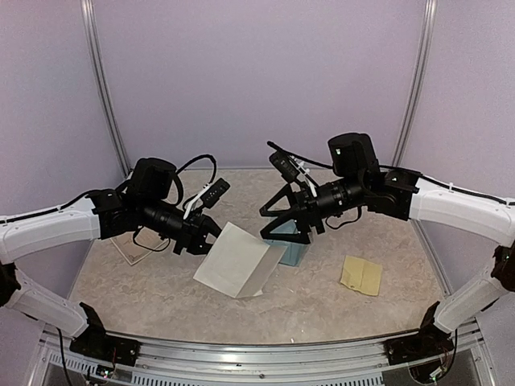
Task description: Place the letter into the envelope and seal it
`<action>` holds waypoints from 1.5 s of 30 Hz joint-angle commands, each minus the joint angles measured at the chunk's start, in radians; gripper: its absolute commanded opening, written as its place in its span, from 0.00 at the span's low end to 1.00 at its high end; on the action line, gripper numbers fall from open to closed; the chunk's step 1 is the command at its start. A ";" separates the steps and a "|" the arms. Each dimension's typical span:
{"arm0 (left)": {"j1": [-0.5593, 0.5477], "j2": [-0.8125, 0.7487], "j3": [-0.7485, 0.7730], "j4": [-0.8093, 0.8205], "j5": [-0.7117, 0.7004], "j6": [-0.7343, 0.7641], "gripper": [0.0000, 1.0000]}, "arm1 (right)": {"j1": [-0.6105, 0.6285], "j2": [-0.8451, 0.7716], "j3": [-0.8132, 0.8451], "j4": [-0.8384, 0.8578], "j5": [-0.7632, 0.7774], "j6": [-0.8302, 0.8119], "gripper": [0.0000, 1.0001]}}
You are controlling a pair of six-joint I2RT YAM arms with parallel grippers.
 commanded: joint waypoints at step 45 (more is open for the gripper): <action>-0.063 -0.334 -0.089 0.123 -0.760 -0.091 0.74 | 0.038 -0.096 -0.182 -0.077 0.272 0.166 0.00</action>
